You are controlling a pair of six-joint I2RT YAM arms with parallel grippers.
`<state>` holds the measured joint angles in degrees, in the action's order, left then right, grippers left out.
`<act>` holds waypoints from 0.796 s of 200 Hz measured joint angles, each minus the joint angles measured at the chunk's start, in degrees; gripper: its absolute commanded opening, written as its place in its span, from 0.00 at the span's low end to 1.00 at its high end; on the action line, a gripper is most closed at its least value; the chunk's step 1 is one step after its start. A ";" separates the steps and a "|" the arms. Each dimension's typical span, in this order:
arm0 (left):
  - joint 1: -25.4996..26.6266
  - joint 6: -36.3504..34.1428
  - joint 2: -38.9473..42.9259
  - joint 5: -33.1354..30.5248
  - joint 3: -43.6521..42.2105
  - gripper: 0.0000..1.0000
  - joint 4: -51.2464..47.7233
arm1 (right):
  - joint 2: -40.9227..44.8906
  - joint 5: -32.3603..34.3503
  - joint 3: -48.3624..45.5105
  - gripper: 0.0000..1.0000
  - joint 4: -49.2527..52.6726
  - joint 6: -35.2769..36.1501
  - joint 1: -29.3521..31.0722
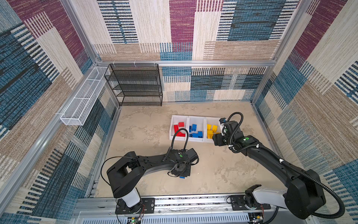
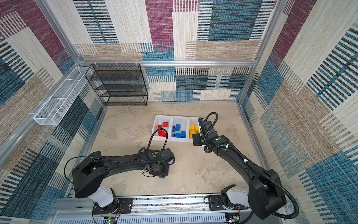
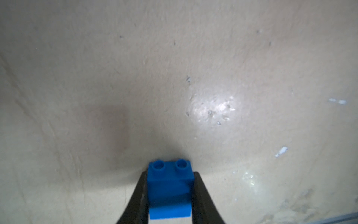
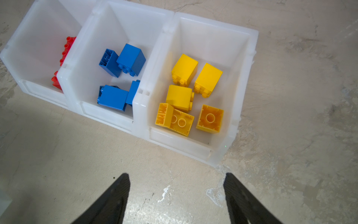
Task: Sort the legos into containers by color
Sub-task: 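Carry the blue brick with the left gripper into the middle compartment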
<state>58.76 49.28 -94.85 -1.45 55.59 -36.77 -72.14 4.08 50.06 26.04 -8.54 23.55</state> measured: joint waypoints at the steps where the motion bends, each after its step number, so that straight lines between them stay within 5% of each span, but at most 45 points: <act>1: 0.00 -0.02 -0.02 -0.02 0.15 0.25 -0.11 | 0.00 0.00 0.00 0.79 0.00 0.00 0.00; 62: -7.08 -11.19 -5.75 -3.26 23.12 0.26 -2.62 | 0.20 1.11 0.17 0.79 0.22 -0.04 -0.02; 141: -18.47 -25.83 -32.20 -0.50 63.30 0.29 -3.85 | 2.01 3.10 0.98 0.79 2.32 -2.12 -0.02; 159: -19.04 -27.17 -35.60 0.81 68.08 0.39 -4.55 | 2.67 3.69 0.98 0.79 2.89 -2.56 0.00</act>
<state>39.72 22.11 -130.45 -0.64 123.68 -41.32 -69.47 7.77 51.05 28.93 -11.09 23.55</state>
